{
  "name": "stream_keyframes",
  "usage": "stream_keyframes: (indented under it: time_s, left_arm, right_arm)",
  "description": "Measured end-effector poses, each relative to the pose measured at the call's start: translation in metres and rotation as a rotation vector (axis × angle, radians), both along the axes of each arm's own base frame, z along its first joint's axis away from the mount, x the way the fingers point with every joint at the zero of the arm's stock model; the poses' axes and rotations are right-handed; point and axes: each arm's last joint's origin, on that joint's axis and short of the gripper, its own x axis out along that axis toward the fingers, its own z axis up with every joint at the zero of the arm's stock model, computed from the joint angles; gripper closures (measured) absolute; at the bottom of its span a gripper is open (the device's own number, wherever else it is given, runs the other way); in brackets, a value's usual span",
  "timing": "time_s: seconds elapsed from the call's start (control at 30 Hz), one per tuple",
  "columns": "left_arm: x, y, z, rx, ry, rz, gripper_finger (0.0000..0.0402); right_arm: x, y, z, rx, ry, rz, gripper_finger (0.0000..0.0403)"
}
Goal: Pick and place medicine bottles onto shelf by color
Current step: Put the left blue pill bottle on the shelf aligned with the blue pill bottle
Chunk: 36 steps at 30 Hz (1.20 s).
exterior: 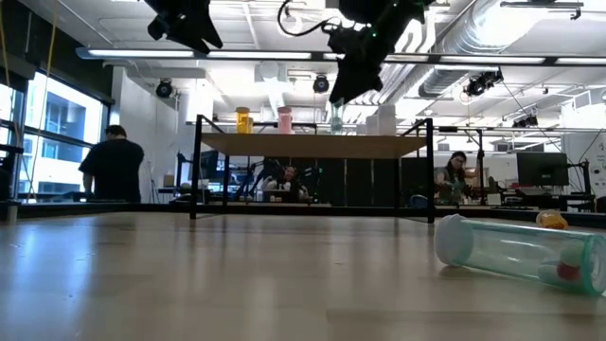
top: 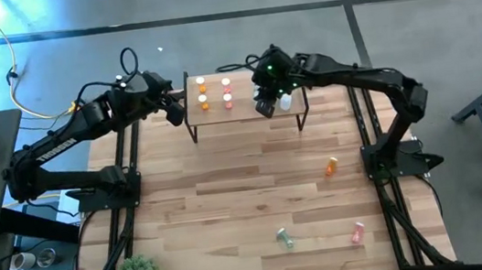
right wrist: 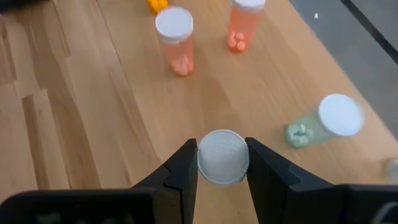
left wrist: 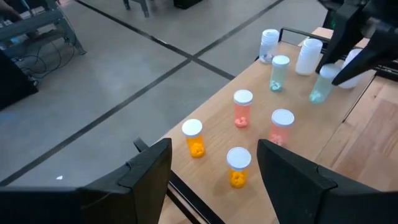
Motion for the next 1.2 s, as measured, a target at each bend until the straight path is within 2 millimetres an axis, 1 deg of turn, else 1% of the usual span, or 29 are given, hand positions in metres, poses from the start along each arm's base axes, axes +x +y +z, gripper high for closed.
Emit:
stream_keyframes:
  time_s: [0.2,0.53,0.93,1.2]
  left_arm:
    - [0.000,0.000,0.000,0.000,0.001,-0.002,0.0174]
    - [0.000,0.000,-0.001,-0.004,0.007,-0.002,0.0174]
    - [0.000,0.000,-0.001,-0.004,0.006,-0.002,0.0174]
    - [0.000,0.000,-0.001,-0.004,0.007,-0.002,0.0174]
  right_arm:
    - [0.006,-0.003,-0.013,0.022,0.041,-0.003,0.0304]
    - [0.004,-0.005,-0.013,0.027,0.053,-0.019,0.0304]
    - [0.006,-0.007,-0.011,0.021,0.020,-0.034,0.0304]
    - [0.005,-0.006,-0.012,0.020,0.029,-0.028,0.0304]
